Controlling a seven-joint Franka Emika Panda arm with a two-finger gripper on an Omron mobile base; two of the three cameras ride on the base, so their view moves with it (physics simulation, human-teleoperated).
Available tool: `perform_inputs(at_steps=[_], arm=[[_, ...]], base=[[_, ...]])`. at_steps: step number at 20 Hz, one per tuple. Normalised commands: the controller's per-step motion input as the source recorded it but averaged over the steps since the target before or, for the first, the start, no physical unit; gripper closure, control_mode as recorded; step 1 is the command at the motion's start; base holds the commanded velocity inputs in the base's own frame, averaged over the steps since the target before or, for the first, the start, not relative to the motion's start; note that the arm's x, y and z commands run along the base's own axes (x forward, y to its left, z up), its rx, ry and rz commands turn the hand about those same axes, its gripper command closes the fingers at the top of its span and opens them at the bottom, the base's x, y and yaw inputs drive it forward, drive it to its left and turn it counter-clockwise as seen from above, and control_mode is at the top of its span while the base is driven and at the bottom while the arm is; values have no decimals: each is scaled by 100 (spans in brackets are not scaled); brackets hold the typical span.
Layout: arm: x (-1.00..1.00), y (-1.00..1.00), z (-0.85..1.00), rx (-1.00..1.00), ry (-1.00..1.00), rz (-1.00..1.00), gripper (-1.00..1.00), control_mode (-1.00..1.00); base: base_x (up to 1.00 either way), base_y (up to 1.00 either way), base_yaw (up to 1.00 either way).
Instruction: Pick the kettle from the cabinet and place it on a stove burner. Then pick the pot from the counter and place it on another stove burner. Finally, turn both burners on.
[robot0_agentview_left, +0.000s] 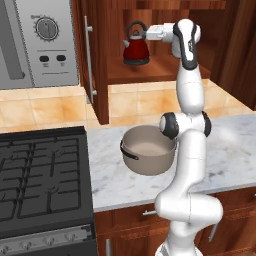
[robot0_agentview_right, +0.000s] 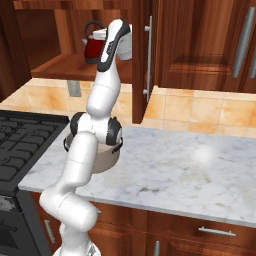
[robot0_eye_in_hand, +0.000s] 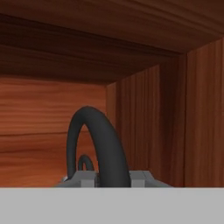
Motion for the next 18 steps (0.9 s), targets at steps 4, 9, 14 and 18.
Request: perform_inputs(at_steps=[4, 9, 14, 18], arm=[[7, 41, -26, 0, 0, -12, 100, -100], [1, 35, -25, 0, -2, -11, 100, -100], [-2, 29, -25, 0, -9, -11, 100, -100], [-9, 23, -27, 0, -13, -11, 100, -100]], base=[[0, 0, 0], [0, 0, 0], [0, 0, 0], [0, 0, 0]])
